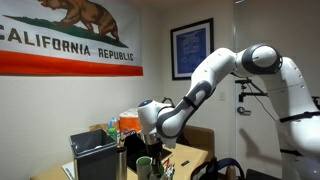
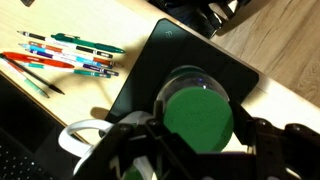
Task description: Remove the green lid from the jar
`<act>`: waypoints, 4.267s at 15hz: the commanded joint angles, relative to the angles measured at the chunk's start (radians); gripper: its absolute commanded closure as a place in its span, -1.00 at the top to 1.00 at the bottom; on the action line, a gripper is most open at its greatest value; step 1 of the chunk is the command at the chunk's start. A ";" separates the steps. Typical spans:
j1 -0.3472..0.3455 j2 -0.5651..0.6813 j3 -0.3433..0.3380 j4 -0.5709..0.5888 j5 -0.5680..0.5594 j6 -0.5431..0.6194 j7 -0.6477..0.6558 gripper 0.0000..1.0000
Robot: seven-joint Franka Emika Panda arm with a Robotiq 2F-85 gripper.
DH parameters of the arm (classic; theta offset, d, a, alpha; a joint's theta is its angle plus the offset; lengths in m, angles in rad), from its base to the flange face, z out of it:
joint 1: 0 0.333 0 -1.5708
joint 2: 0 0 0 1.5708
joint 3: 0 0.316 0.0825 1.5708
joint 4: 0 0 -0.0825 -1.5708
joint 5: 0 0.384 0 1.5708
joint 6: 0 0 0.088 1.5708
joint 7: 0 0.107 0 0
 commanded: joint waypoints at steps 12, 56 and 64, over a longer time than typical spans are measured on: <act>-0.003 -0.019 -0.015 0.035 0.024 -0.035 -0.001 -0.20; -0.190 0.093 -0.097 -0.110 0.158 0.303 -0.148 1.00; -0.168 -0.185 -0.096 -0.112 0.175 -0.002 -0.136 1.00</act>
